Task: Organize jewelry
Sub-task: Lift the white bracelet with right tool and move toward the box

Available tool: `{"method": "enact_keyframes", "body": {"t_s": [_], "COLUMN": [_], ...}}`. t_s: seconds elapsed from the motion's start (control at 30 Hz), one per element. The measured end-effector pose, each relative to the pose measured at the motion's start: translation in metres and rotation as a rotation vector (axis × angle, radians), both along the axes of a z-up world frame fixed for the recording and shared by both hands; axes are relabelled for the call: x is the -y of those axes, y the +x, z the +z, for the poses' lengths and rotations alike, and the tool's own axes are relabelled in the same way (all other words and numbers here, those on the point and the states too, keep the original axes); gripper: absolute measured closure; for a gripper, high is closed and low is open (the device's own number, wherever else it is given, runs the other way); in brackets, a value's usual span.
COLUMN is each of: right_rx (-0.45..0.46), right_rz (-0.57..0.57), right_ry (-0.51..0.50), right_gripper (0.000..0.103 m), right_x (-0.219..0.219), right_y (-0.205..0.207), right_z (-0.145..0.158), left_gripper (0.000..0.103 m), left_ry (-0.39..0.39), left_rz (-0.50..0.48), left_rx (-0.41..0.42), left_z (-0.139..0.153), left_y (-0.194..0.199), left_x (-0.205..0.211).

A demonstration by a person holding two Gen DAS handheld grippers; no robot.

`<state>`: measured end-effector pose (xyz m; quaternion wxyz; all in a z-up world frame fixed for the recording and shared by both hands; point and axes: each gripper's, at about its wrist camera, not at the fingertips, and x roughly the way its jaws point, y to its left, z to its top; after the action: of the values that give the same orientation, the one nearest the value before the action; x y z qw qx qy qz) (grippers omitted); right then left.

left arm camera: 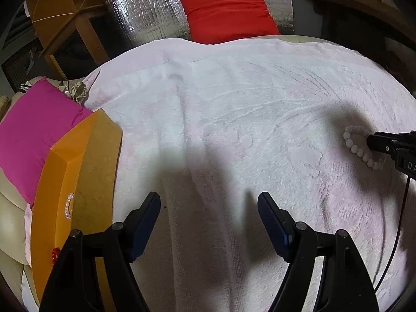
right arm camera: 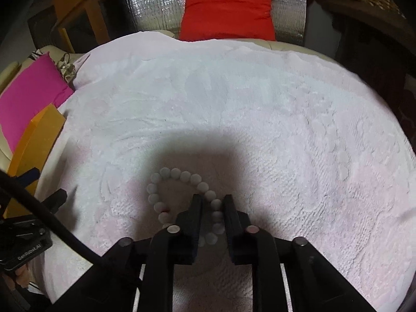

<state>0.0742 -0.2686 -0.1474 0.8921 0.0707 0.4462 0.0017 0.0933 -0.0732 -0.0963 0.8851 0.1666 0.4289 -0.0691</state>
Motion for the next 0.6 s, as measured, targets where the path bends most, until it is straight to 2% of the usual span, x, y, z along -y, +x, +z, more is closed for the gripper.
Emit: {"method": "enact_keyframes", "body": {"t_s": [0.4,0.6], "right_rx": [0.105,0.122], "right_rz": [0.044,0.067], "right_ry": [0.05,0.067], "right_gripper": [0.092,0.092], "right_x": [-0.016,-0.021], "right_y": [-0.012,-0.015], "right_z": [0.031,0.038], "left_gripper": [0.025,0.025], "left_ry": [-0.022,-0.027], "left_rz": [0.008,0.008], "left_rx": [0.024,0.032], "left_z": [0.008,0.01], "left_y": [-0.003,-0.004], "left_x": [-0.011,-0.014]}}
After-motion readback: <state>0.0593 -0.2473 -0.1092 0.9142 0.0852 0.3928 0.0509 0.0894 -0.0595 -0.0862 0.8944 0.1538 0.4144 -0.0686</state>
